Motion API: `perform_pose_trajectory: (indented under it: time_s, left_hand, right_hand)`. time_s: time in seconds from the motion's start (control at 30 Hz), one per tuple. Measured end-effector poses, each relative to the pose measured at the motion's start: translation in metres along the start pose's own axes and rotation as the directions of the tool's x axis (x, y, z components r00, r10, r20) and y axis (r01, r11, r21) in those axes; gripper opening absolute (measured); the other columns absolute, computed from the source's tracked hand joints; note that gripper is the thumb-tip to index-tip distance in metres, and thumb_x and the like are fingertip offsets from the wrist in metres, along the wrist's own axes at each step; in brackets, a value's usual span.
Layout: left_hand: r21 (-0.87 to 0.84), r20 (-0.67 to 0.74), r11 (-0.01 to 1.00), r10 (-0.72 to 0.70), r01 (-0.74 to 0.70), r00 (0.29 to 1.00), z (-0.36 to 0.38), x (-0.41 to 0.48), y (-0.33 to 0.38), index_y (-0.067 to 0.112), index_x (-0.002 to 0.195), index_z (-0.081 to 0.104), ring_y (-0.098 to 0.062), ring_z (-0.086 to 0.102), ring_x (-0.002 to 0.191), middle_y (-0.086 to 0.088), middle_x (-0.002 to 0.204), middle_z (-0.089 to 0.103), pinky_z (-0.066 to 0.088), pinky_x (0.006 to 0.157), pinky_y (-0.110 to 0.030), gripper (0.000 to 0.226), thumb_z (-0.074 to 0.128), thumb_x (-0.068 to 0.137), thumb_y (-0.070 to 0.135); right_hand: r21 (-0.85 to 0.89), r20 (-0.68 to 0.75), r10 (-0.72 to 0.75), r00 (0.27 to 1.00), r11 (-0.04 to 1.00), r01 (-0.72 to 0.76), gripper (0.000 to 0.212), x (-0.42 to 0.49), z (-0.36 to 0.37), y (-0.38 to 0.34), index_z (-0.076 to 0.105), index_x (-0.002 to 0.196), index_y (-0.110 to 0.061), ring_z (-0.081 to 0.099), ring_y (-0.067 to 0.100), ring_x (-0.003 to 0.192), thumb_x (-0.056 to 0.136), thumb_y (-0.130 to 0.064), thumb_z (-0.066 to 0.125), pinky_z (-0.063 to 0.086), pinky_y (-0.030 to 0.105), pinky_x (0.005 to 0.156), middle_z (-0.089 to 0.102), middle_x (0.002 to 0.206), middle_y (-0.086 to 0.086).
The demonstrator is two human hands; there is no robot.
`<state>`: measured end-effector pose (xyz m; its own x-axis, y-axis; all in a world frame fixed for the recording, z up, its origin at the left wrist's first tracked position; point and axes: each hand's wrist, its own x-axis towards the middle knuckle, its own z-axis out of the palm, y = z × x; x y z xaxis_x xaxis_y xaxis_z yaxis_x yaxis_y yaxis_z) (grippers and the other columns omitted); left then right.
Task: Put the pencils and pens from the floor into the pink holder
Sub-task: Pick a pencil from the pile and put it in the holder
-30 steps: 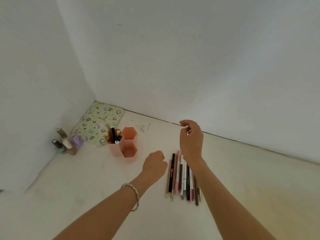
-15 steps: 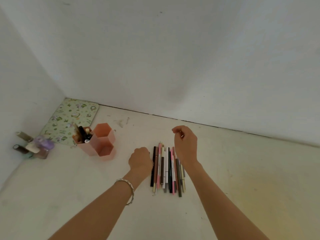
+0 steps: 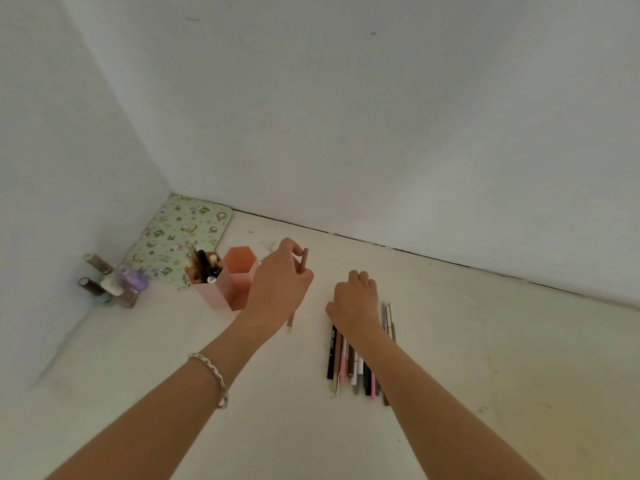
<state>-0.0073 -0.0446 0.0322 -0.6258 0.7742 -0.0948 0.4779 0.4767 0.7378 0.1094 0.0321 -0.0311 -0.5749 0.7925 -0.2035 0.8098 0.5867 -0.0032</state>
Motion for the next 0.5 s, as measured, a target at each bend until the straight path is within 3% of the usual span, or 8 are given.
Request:
perform_pose_trajectory:
  time_s: [0.3,0.4,0.5]
  left_hand:
    - [-0.086,0.003,0.996,-0.021,0.021,1.0,-0.008,-0.01,-0.021,0.025,0.113,0.054,-0.01,0.065,0.075,0.007,0.082,0.063,0.06,0.069,-0.037,0.03,0.062,0.087,0.013]
    - [-0.098,-0.075,0.993,0.057,-0.064,0.996,-0.015,-0.012,-0.018,0.031,0.124,0.053,-0.001,0.062,0.075,0.011,0.082,0.061,0.053,0.064,-0.014,0.04,0.063,0.088,0.014]
    - [-0.173,-0.23,0.972,0.12,-0.162,0.966,-0.044,-0.009,-0.011,0.036,0.116,0.055,0.002,0.064,0.076,0.014,0.083,0.064,0.053,0.065,-0.013,0.038,0.065,0.087,0.012]
  right_hand:
    - [-0.009,0.047,0.053,0.997,0.999,-0.053,0.009,0.002,0.005,-0.012,0.049,0.078,-0.013,0.045,0.026,0.103,0.085,-0.008,0.048,0.034,0.033,0.09,0.054,0.106,0.008]
    - [0.165,0.022,0.07,0.997,0.984,-0.072,0.002,0.005,0.0,-0.016,0.051,0.084,-0.01,0.05,0.026,0.098,0.086,-0.011,0.049,0.037,0.033,0.085,0.06,0.098,0.008]
    - [0.524,0.018,0.146,0.989,0.841,-0.134,0.013,0.011,-0.025,-0.016,0.056,0.097,-0.006,0.058,0.024,0.082,0.086,-0.012,0.052,0.046,0.033,0.072,0.065,0.087,0.007]
